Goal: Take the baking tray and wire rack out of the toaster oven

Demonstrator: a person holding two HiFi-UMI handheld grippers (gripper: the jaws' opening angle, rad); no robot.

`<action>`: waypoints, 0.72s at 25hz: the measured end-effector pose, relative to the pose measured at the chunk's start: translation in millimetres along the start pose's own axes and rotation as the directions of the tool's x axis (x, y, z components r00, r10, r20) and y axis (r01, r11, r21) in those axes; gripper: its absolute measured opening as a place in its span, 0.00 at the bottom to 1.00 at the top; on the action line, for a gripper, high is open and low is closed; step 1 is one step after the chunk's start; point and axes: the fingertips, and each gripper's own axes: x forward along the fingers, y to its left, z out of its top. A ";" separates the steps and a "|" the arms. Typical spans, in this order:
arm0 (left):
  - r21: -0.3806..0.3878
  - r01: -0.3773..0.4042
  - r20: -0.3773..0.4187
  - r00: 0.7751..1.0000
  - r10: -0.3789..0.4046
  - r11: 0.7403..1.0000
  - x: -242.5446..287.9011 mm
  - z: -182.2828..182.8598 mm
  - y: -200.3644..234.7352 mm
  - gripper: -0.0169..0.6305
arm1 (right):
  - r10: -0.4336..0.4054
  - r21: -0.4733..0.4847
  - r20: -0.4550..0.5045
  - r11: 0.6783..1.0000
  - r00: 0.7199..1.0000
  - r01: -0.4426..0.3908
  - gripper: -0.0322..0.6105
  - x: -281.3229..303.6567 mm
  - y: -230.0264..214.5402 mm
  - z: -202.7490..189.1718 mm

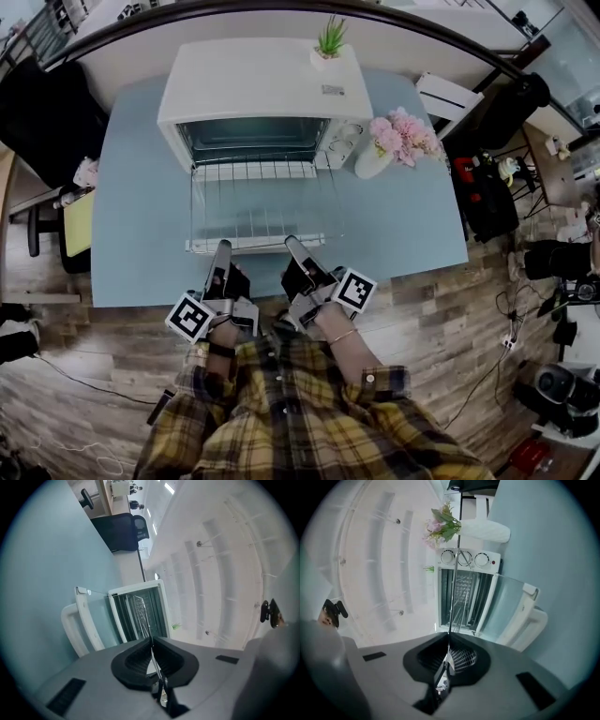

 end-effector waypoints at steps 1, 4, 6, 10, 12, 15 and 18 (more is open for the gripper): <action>0.004 0.004 -0.001 1.000 -0.004 1.000 -3.3 -5.6 -3.2 0.04 | 0.000 0.004 0.002 1.000 1.000 0.000 0.08 -7.8 1.1 -0.1; 0.011 0.019 -0.020 1.000 -0.019 1.000 -15.9 -28.3 -6.5 0.04 | 0.003 0.010 0.028 1.000 1.000 -0.003 0.08 -36.8 -1.6 -1.3; 0.009 0.033 -0.053 0.998 -0.032 0.999 -18.6 -45.0 -7.9 0.04 | 0.001 0.001 0.063 1.000 0.998 -0.002 0.08 -55.6 -2.9 2.6; 0.004 0.054 -0.136 0.989 -0.053 0.999 -10.8 -81.4 -14.6 0.04 | -0.009 -0.011 0.147 1.000 0.989 0.010 0.08 -91.9 -0.6 20.7; -0.001 0.064 -0.188 0.980 -0.063 0.998 -3.0 -103.4 -17.5 0.04 | -0.020 -0.015 0.197 1.000 0.980 0.024 0.08 -112.8 -1.1 32.9; -0.023 0.080 -0.284 0.955 -0.084 0.997 10.0 -142.3 -22.3 0.05 | -0.042 -0.028 0.291 0.998 0.956 0.052 0.08 -148.1 -3.5 54.0; -0.048 0.084 -0.376 0.922 -0.096 0.995 22.6 -182.3 -25.9 0.05 | -0.061 -0.035 0.382 0.996 0.922 0.080 0.08 -182.8 -4.0 74.6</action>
